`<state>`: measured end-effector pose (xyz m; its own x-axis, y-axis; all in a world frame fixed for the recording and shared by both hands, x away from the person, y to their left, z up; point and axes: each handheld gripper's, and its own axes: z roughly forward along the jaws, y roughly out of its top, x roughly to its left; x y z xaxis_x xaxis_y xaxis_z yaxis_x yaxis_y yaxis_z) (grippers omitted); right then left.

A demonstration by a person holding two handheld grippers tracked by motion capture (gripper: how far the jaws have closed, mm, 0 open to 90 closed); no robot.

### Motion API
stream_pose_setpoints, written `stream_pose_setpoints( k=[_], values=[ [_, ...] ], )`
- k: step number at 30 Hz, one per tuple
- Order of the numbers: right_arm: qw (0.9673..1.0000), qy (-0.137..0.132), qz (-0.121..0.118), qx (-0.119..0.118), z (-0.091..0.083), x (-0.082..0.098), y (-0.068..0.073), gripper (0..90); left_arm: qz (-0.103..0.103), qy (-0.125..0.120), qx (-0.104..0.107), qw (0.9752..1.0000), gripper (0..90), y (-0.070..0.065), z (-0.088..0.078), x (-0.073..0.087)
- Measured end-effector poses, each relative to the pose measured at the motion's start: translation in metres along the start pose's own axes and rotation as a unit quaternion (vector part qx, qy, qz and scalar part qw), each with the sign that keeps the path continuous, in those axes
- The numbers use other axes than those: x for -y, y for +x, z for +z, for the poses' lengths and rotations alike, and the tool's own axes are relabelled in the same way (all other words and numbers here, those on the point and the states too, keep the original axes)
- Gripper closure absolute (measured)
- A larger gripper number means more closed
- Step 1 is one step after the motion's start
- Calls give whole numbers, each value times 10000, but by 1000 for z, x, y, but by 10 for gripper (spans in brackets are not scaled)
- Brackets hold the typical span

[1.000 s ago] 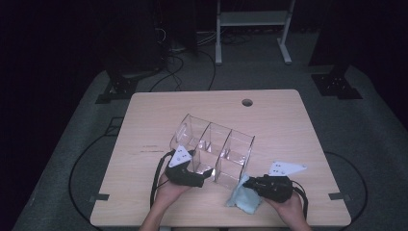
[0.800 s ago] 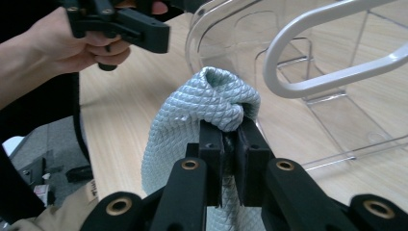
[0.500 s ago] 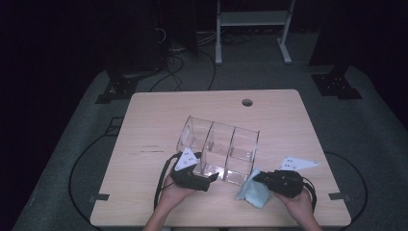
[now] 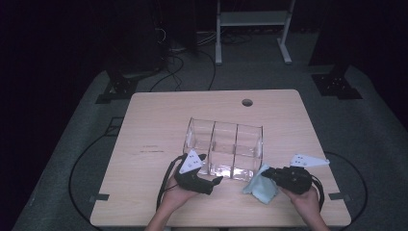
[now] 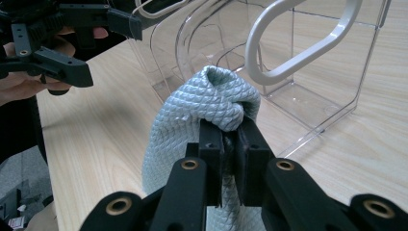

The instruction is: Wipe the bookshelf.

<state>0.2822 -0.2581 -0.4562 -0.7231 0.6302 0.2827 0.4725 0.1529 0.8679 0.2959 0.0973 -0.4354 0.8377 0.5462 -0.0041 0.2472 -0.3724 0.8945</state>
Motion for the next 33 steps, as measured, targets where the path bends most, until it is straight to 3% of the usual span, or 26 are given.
stream_pose_setpoints(
  k=[11, 20, 25, 28, 33],
  values=[
    [10000, -2, 34, -55, 0, 2, 0, 824, 47, -273, -273, 9992, 63, 14, -34, -5],
    [10000, -15, 37, -60, 1, 3, 0, 824, 75, -481, -355, 9982, 63, 26, -58, -6],
    [10000, -20, 36, -68, 1, 3, 0, 824, 35, -501, -410, 9979, 63, 34, -60, -2],
    [10000, -10, 38, -73, 1, 3, 0, 824, 125, -268, -507, 9983, 63, 40, -53, 1],
    [10000, 7, 24, -92, 0, 3, 0, 824, 34, -131, -357, 9993, 62, 50, -39, 5]
  ],
)
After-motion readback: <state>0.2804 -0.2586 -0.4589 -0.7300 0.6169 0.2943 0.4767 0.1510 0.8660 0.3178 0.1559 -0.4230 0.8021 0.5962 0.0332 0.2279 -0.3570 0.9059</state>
